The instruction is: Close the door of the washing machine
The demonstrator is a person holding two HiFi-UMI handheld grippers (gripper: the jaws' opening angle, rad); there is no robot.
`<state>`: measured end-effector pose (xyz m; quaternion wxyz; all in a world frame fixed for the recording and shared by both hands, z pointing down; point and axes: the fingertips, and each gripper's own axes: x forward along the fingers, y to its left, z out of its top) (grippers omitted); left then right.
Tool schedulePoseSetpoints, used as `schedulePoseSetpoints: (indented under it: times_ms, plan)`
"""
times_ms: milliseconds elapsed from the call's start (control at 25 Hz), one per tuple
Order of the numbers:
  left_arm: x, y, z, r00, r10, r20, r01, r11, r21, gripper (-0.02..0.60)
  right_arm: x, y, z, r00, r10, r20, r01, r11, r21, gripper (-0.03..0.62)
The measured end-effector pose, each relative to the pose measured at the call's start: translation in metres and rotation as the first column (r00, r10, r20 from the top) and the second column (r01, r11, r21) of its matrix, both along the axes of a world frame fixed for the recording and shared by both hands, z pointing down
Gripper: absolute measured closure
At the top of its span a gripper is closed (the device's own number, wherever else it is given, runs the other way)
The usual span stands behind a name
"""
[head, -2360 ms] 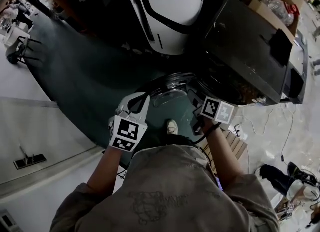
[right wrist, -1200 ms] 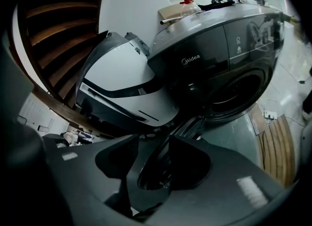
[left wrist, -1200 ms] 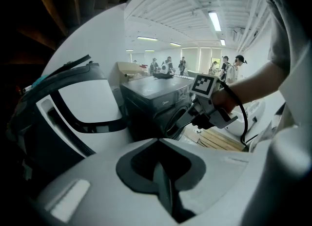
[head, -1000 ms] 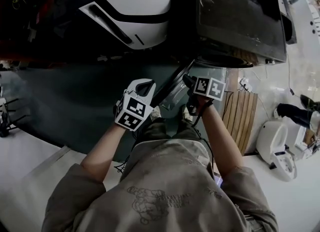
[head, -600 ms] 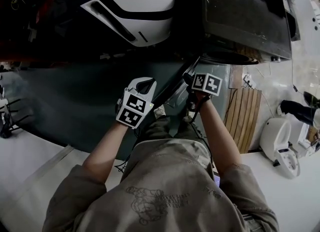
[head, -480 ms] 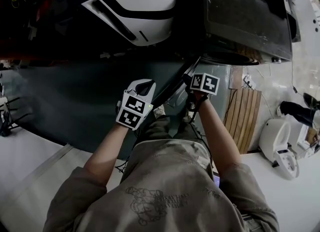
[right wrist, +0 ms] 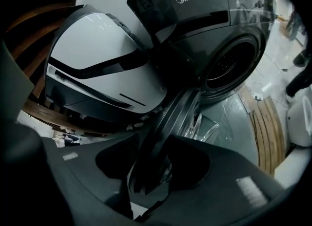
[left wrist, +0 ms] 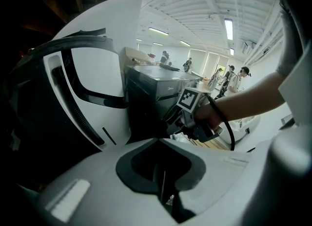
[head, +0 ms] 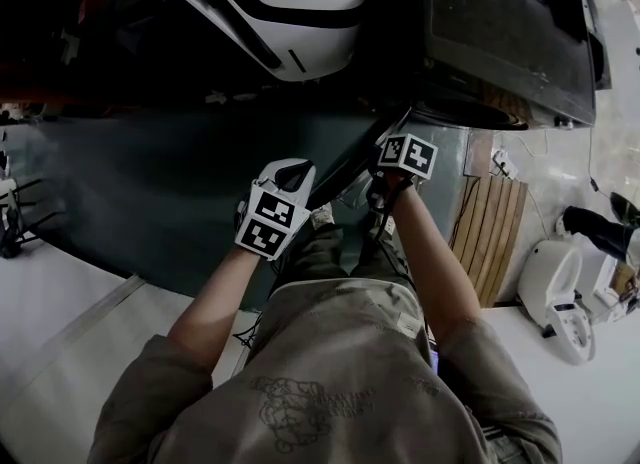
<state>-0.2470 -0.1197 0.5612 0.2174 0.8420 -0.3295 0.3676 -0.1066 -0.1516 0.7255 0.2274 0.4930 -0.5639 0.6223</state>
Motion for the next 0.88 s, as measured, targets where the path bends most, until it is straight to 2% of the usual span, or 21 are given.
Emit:
schedulePoseSetpoints:
  times_ms: [80, 200, 640, 880]
  plan:
    - [-0.002, 0.001, 0.001, 1.0, -0.003, -0.001, 0.003, 1.0, -0.001, 0.581, -0.002, 0.002, 0.004, 0.999, 0.034, 0.016, -0.034, 0.999, -0.018, 0.404]
    - [-0.004, 0.003, 0.003, 1.0, -0.011, 0.0, 0.011, 1.0, -0.004, 0.581, -0.005, 0.004, 0.007, 0.998, 0.059, 0.034, -0.058, 0.998, -0.031, 0.402]
    - [0.0, 0.011, 0.006, 1.0, -0.017, 0.0, 0.017, 1.0, -0.018, 0.581, -0.001, 0.006, 0.004, 1.0, -0.003, 0.005, 0.002, 1.0, 0.017, 0.43]
    - [0.011, 0.017, 0.008, 1.0, 0.008, 0.002, -0.008, 1.0, -0.03, 0.581, 0.009, 0.017, 0.002, 0.998, -0.057, -0.012, 0.057, 0.998, 0.03, 0.439]
